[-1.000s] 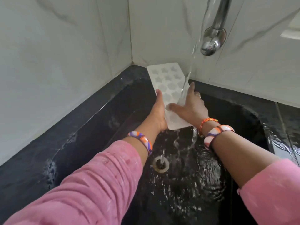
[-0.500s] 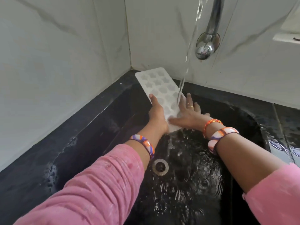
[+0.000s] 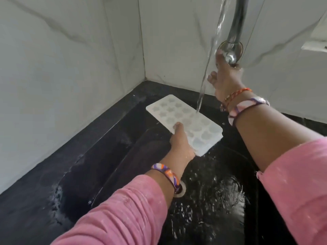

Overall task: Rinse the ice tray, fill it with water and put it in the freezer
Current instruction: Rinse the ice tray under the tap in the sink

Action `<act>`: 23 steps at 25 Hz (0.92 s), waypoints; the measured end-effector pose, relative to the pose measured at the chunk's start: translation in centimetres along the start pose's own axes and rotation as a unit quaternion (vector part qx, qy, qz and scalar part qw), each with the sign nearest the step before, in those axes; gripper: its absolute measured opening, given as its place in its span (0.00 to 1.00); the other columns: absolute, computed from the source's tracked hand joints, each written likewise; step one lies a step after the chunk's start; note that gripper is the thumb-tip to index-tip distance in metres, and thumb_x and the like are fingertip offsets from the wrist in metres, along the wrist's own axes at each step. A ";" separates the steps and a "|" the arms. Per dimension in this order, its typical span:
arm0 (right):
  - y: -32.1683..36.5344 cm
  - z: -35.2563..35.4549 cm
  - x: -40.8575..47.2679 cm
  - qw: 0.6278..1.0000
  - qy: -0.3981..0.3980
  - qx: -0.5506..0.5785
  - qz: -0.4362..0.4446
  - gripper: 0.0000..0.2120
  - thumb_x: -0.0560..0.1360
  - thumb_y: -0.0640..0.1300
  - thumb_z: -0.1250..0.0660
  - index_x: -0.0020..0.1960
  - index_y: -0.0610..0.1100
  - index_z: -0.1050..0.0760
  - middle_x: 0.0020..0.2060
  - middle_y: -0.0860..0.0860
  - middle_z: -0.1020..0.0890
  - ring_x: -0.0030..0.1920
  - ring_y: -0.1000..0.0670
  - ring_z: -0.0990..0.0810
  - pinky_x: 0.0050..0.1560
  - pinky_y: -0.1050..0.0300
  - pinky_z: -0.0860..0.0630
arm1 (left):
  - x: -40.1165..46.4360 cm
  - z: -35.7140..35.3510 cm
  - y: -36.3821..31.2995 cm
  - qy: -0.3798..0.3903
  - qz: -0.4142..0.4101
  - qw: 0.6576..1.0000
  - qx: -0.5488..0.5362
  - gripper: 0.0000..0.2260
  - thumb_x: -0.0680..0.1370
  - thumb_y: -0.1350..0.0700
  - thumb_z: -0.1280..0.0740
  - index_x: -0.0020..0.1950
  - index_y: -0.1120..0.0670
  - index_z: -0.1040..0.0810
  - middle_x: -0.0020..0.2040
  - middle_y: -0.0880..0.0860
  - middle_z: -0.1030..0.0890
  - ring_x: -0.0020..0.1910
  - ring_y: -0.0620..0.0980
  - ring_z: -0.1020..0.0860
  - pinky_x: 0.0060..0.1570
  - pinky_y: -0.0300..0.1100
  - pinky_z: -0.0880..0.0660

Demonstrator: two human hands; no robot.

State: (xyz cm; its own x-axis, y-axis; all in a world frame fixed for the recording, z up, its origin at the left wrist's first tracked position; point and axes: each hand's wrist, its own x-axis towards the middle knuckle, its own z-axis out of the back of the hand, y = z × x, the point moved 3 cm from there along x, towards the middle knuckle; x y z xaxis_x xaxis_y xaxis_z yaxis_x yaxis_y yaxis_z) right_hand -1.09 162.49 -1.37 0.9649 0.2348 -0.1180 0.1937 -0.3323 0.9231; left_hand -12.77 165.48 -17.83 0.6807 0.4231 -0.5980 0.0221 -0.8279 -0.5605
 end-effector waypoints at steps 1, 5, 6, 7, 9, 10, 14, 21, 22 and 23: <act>0.6 -0.3 0.0 0.999 -0.001 0.034 -0.004 0.15 0.73 0.50 0.31 0.52 0.45 0.32 0.33 0.51 0.29 0.30 0.54 0.30 0.28 0.64 0.26 | 0.0 0.0 0.2 0.006 0.012 1.000 -0.015 0.24 0.75 0.38 0.40 0.66 0.50 0.27 0.61 0.56 0.21 0.56 0.60 0.21 0.63 0.59 0.28; 0.4 -1.0 0.1 0.984 -0.003 0.178 -0.031 0.12 0.77 0.47 0.35 0.53 0.39 0.30 0.28 0.48 0.31 0.26 0.52 0.30 0.24 0.64 0.27 | 0.0 0.5 1.0 0.015 0.025 0.998 -0.048 0.23 0.77 0.38 0.42 0.65 0.51 0.26 0.60 0.58 0.20 0.52 0.59 0.20 0.62 0.58 0.27; 0.2 -1.0 0.0 0.973 0.003 0.226 -0.037 0.11 0.77 0.47 0.36 0.51 0.39 0.31 0.28 0.47 0.30 0.26 0.51 0.29 0.25 0.63 0.26 | -0.4 0.5 1.0 0.019 0.021 0.998 -0.056 0.23 0.78 0.39 0.42 0.66 0.51 0.27 0.61 0.58 0.20 0.51 0.59 0.20 0.63 0.58 0.28; 0.0 -1.0 -0.3 0.965 0.019 0.257 -0.044 0.11 0.78 0.48 0.36 0.48 0.39 0.30 0.28 0.47 0.28 0.26 0.51 0.28 0.27 0.62 0.25 | -0.8 0.5 0.9 0.022 0.018 0.997 -0.066 0.22 0.78 0.40 0.42 0.66 0.52 0.27 0.61 0.58 0.20 0.50 0.59 0.20 0.63 0.58 0.28; 0.1 -0.5 -1.0 0.977 0.062 0.197 -0.056 0.14 0.78 0.52 0.38 0.46 0.41 0.29 0.29 0.48 0.23 0.29 0.52 0.24 0.33 0.58 0.23 | -1.5 0.8 0.8 0.018 0.006 0.996 -0.086 0.18 0.80 0.43 0.43 0.63 0.53 0.27 0.58 0.57 0.21 0.48 0.58 0.21 0.62 0.57 0.29; 0.0 0.2 -1.4 0.991 0.079 0.093 -0.061 0.16 0.78 0.56 0.41 0.48 0.42 0.29 0.34 0.48 0.21 0.33 0.52 0.23 0.37 0.57 0.22 | -2.1 1.0 0.9 0.019 0.001 0.995 -0.094 0.15 0.80 0.45 0.43 0.61 0.52 0.28 0.57 0.57 0.21 0.49 0.58 0.21 0.63 0.57 0.31; -4.6 7.4 -4.7 0.822 0.145 -0.540 -0.108 0.22 0.75 0.57 0.36 0.59 0.41 0.29 0.51 0.44 0.25 0.47 0.45 0.24 0.46 0.48 0.23 | -4.9 1.2 1.4 0.041 -0.016 0.991 -0.125 0.18 0.82 0.46 0.46 0.66 0.53 0.29 0.64 0.58 0.23 0.58 0.61 0.24 0.67 0.57 0.33; -10.3 14.3 -12.9 0.901 0.218 -0.270 -0.260 0.17 0.74 0.37 0.32 0.62 0.37 0.26 0.50 0.44 0.16 0.42 0.48 0.15 0.38 0.53 0.18 | -9.8 4.7 2.3 0.051 0.013 0.998 -0.041 0.11 0.81 0.49 0.41 0.53 0.56 0.26 0.54 0.59 0.21 0.53 0.60 0.23 0.54 0.58 0.28; -10.1 14.7 -13.3 0.906 0.213 -0.271 -0.247 0.17 0.74 0.37 0.32 0.62 0.38 0.26 0.51 0.43 0.16 0.44 0.47 0.15 0.39 0.52 0.18 | -10.1 6.0 1.9 0.035 0.011 0.999 -0.032 0.10 0.80 0.49 0.39 0.50 0.55 0.26 0.50 0.59 0.21 0.49 0.59 0.22 0.51 0.58 0.26; -9.8 15.0 -13.9 0.906 0.207 -0.287 -0.231 0.17 0.74 0.37 0.32 0.62 0.38 0.26 0.52 0.43 0.17 0.47 0.46 0.16 0.41 0.50 0.17 | -10.1 7.4 1.5 0.013 0.004 1.000 -0.026 0.10 0.79 0.48 0.37 0.49 0.55 0.26 0.48 0.58 0.21 0.46 0.58 0.22 0.48 0.57 0.25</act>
State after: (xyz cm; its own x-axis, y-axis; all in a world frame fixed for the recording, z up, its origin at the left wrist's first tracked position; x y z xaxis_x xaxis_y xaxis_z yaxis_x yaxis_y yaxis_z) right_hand -13.75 148.76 -14.28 0.6313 0.5906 -0.5026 0.3215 0.3905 0.8626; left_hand -25.03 162.68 -16.81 0.7005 0.4062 -0.5867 0.0540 -0.8499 -0.5241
